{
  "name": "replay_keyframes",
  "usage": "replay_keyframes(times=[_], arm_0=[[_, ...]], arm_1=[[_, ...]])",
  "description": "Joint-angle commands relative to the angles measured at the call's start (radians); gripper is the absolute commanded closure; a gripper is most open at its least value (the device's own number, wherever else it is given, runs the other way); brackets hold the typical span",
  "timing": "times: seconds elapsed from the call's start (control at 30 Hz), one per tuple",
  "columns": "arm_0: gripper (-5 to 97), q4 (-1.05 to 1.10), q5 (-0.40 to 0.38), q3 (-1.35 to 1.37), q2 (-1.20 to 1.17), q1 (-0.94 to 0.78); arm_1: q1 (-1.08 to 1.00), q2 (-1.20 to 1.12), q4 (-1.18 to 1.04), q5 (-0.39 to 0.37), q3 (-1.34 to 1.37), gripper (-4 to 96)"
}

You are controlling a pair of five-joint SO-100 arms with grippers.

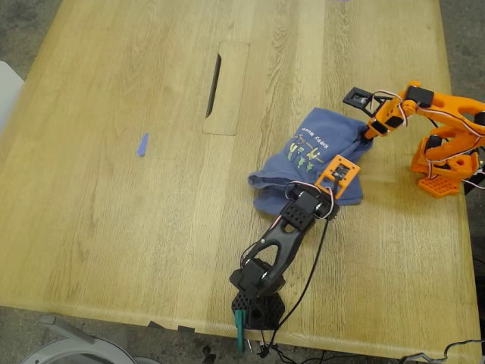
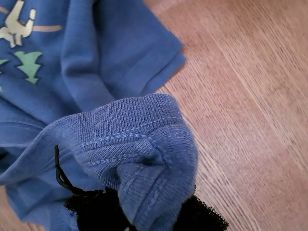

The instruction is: Fold a T-shirt

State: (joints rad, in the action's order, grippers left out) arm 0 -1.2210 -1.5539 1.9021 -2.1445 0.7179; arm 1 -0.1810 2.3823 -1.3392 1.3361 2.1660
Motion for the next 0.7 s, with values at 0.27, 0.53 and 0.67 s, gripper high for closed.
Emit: replay_keyframes(times=[0.27, 0.53, 0.67], arm_0=[[92, 0.025, -0.031, 0.161, -0.074, 0.035], [87, -0.012, -0.032, 0.337, -0.199, 0.025], [69, -0.008, -0.066, 0.371, -0.218, 0.005]], arm_1=[[0.020, 0.255, -0.066, -0.002, 0.186, 91.4], [0.002, 0.393, -0.140, 0.002, 0.282, 91.2], [0.008, 0.425, -0.120, -0.017, 0.334, 79.7]])
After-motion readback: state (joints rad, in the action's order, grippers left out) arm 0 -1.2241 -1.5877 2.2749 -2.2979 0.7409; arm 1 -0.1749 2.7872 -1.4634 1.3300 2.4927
